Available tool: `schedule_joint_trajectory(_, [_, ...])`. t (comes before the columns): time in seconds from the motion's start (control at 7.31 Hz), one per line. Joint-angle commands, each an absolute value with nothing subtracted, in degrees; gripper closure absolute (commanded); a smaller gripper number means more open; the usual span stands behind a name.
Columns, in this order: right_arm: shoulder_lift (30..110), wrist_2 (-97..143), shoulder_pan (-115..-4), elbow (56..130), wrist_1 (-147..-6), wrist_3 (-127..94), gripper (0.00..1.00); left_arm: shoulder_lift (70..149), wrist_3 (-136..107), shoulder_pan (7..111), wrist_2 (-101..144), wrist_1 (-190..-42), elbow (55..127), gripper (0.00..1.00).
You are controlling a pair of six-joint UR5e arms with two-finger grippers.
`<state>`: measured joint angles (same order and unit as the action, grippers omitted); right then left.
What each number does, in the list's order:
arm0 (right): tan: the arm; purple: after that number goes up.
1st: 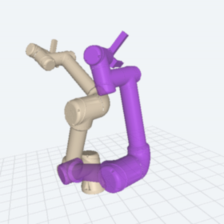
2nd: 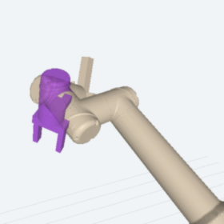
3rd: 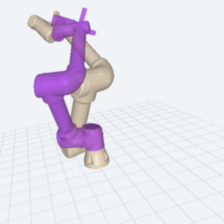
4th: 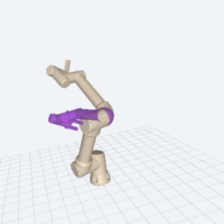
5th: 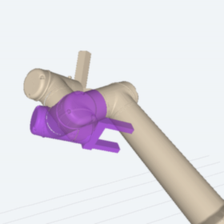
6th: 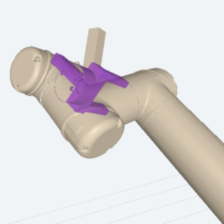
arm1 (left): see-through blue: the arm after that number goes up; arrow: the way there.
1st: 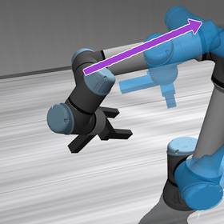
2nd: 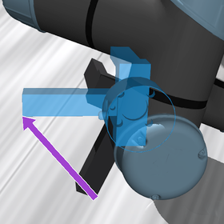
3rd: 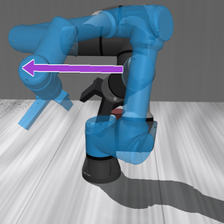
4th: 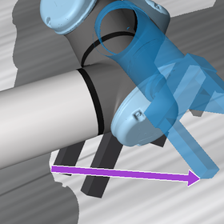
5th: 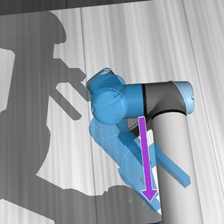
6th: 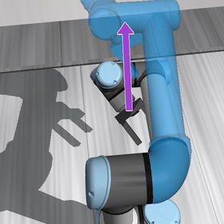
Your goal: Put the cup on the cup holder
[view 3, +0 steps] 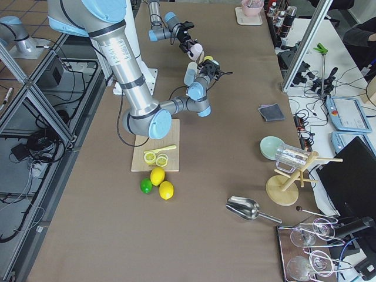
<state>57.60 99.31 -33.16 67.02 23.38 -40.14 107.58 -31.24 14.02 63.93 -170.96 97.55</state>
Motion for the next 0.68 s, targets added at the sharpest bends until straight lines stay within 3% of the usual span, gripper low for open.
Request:
schedule_joint_trajectory(0.0, [58.62,99.14,-33.22,67.41,24.96,-40.25,1.00,107.75,-31.29,13.54,62.58,-171.03,97.21,0.01])
schedule_joint_trajectory(0.14, [58.62,96.79,-33.14,67.50,25.13,-40.25,0.01,107.75,-31.38,13.54,62.58,-171.04,97.21,0.01])
schedule_joint_trajectory(0.55, [57.31,95.36,-34.36,68.98,23.92,-42.80,0.00,105.83,-31.20,13.54,62.58,-171.04,98.52,0.01])
